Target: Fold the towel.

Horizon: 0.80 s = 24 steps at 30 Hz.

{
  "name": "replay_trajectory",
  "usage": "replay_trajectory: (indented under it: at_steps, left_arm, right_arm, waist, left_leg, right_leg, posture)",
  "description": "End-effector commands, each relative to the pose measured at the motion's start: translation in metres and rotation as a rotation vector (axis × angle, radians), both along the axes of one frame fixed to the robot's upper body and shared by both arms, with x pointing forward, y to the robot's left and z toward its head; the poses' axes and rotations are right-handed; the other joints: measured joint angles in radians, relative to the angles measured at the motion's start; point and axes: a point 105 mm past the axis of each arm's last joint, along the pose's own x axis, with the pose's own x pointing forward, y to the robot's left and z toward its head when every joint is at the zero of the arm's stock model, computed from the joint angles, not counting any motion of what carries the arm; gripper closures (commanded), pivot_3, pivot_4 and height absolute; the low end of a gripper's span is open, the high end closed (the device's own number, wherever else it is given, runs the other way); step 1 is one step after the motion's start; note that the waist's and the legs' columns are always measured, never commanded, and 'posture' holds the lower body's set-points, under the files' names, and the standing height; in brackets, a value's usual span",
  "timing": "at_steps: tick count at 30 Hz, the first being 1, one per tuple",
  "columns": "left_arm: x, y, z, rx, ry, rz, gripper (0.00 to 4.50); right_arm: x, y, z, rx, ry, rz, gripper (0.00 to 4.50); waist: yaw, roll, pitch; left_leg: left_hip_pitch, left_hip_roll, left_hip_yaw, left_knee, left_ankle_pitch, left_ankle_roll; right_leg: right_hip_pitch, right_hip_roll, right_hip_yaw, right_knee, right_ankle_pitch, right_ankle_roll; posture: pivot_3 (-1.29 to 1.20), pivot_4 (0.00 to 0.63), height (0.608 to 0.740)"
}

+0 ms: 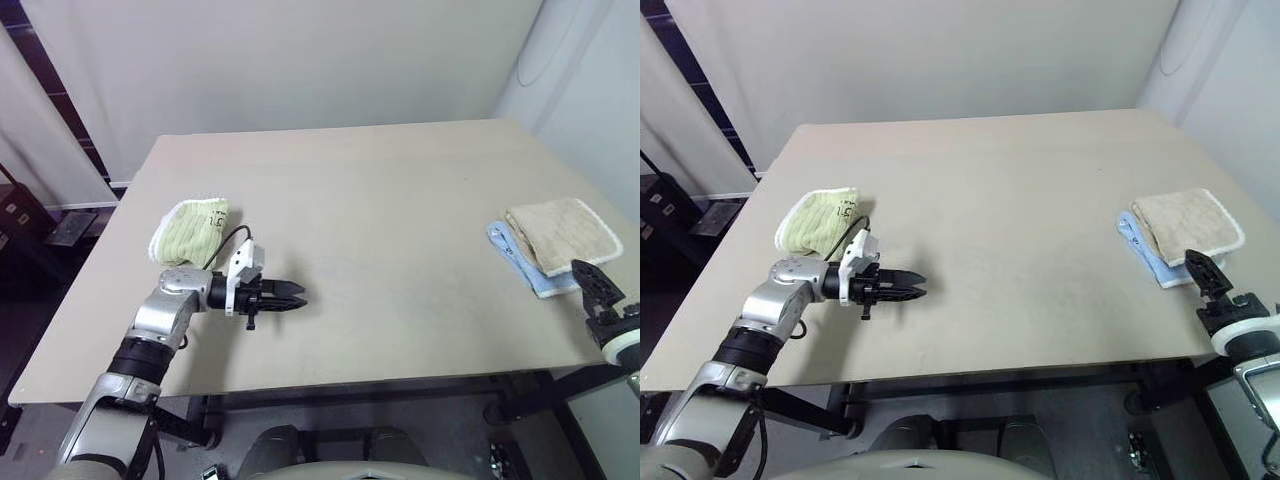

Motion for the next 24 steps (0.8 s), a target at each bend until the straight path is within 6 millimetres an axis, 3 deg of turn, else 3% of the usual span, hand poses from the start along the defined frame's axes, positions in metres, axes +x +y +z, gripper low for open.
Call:
replay_trajectory:
  at_steps: [1,4,9,13,21,24]
  left_arm:
    - [0.002,0.013,0.017,-0.070,-0.020,0.008,3.19]
    - [0.001,0.022,0.025,-0.120,0.017,0.016,3.19]
    - [0.003,0.033,0.043,-0.196,-0.005,0.037,3.19]
    - [-0.001,0.034,0.067,-0.217,-0.017,0.038,3.19]
    - [-0.030,0.044,0.066,-0.168,-0.050,0.046,3.19]
    - [-0.031,0.044,0.066,-0.167,-0.020,0.056,2.54]
  right_arm:
    - [0.010,0.055,0.030,-0.300,-0.147,0.225,0.04]
    - [0.008,0.095,0.034,-0.467,-0.221,0.443,0.04]
    - [0.007,0.125,0.030,-0.596,-0.277,0.671,0.04]
    - [0.011,0.125,0.031,-0.644,-0.318,0.737,0.04]
    - [0.012,0.120,0.013,-0.689,-0.269,0.820,0.04]
    - [0.011,0.120,0.011,-0.686,-0.268,0.825,0.00]
  waist:
    - [0.006,-0.001,0.001]
    - [0.014,-0.002,0.002]
    - [0.022,-0.005,0.003]
    - [0.029,-0.008,0.003]
    - [0.038,-0.009,0.003]
    - [0.038,-0.009,0.003]
  left_leg:
    - [0.000,0.000,0.000,0.000,0.000,0.000]
    - [-0.001,0.000,0.000,0.000,0.000,0.000]
    - [-0.003,0.000,0.000,-0.001,-0.003,0.004]
    - [-0.012,-0.001,0.000,0.003,-0.006,0.009]
    - [-0.015,-0.003,0.000,0.005,-0.006,0.009]
    - [-0.014,-0.003,0.000,0.004,-0.006,0.009]
  right_leg:
    - [-0.002,-0.001,-0.001,0.000,0.000,0.000]
    - [-0.003,-0.002,-0.004,-0.001,0.000,0.000]
    - [-0.002,-0.005,-0.009,-0.010,0.000,0.000]
    - [-0.008,-0.005,-0.009,-0.013,0.001,0.000]
    - [-0.008,-0.007,-0.010,-0.013,0.002,-0.001]
    - [-0.008,-0.008,-0.011,-0.012,0.004,0.000]
  posture:
    - [0.00,0.000,0.720]
    - [0.00,0.000,0.720]
    - [0.00,0.000,0.720]
    - [0.00,0.000,0.720]
    - [0.00,0.000,0.720]
    - [0.00,0.000,0.720]
